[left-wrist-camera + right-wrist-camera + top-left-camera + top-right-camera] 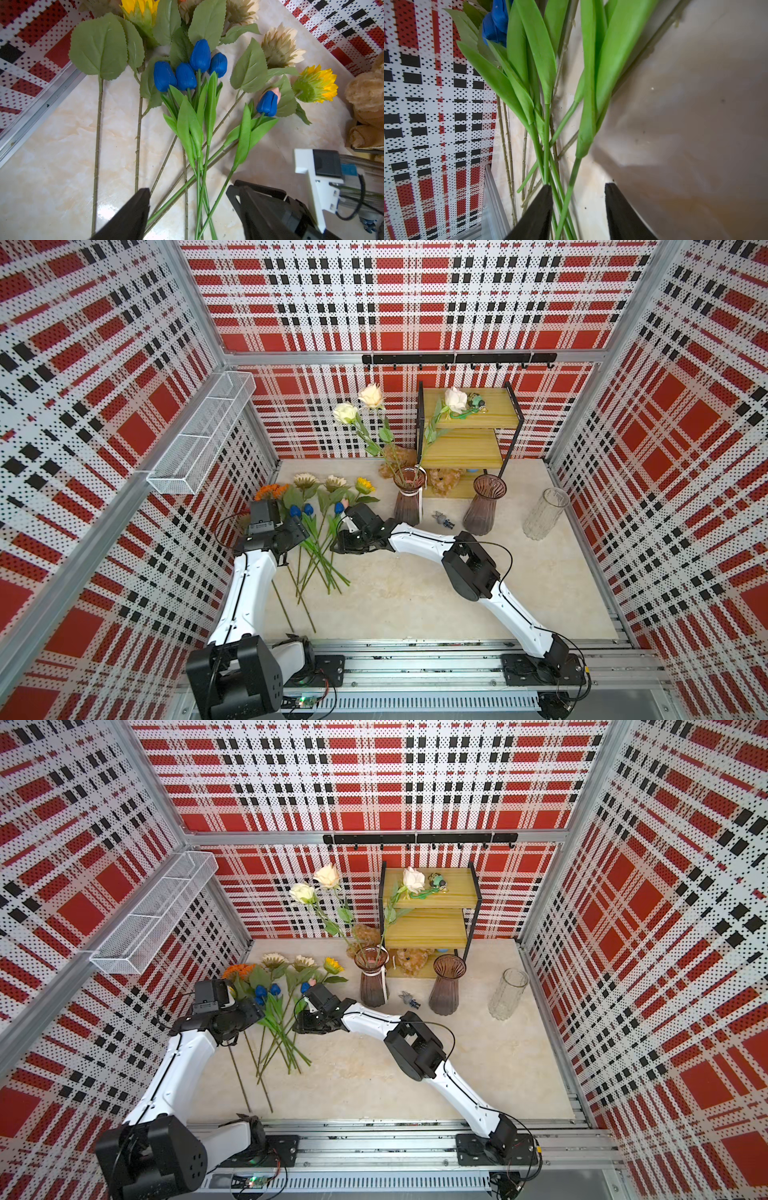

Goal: Arrange the flowers in different vases according to their variety
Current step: Pick up the flower at the center of the board.

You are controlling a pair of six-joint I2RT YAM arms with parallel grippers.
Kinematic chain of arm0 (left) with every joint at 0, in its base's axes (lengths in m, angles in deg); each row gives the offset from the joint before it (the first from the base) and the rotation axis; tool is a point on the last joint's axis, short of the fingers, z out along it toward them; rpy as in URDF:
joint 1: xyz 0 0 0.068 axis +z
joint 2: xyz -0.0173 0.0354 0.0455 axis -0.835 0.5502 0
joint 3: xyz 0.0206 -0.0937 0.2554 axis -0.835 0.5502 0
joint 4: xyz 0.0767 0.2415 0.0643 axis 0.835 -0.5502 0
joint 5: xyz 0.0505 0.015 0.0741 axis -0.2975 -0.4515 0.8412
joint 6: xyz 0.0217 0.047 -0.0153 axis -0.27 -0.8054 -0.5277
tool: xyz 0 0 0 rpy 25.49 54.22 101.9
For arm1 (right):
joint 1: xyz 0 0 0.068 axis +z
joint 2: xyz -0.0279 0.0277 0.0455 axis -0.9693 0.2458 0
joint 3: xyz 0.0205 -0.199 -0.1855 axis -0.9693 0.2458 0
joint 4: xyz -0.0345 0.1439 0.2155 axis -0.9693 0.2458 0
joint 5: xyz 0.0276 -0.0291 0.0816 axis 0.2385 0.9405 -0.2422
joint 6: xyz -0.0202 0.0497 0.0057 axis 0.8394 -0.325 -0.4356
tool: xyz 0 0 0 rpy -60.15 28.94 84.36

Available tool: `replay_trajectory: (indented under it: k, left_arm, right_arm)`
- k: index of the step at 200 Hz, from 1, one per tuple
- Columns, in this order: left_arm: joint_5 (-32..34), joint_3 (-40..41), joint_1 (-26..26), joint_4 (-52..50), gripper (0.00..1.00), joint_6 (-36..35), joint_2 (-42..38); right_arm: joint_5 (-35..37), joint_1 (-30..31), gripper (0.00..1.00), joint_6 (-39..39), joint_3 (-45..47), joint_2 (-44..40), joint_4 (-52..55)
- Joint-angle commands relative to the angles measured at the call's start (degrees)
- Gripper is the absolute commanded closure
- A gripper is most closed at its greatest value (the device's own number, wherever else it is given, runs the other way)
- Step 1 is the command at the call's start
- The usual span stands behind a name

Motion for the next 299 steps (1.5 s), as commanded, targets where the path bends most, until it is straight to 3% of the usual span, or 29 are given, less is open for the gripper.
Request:
replay_trajectory:
  k: [1, 111, 162, 255, 299]
  left_arm:
    - [-1.36, 1.03, 0.59, 1.17, 0.27, -0.18, -0.01]
    - [-4.73, 2.71, 0.59, 1.84, 0.29, 0.85, 1.25]
    - [-6.67, 3.36, 0.50, 2.01, 0.31, 1.12, 2.92]
    - [-8.39, 2.88, -1.08, 0.76, 0.41, 1.02, 8.31]
    - [-7.64, 1.41, -5.29, 0.59, 0.47, 1.34, 12.55]
  right_arm:
    - [-1.91, 0.25, 0.53, -0.27, -1.84, 1.60, 0.12]
    - [-3.14, -0.19, 0.69, -1.93, -7.72, 6.43, 1.27]
    - [-1.64, -0.45, 1.00, 0.00, -6.31, 4.52, 0.93]
    - [7.84, -0.45, 1.00, 3.55, 13.22, -17.48, -3.57]
    - [9.69, -0.62, 1.00, 4.02, 18.78, -22.95, -2.27]
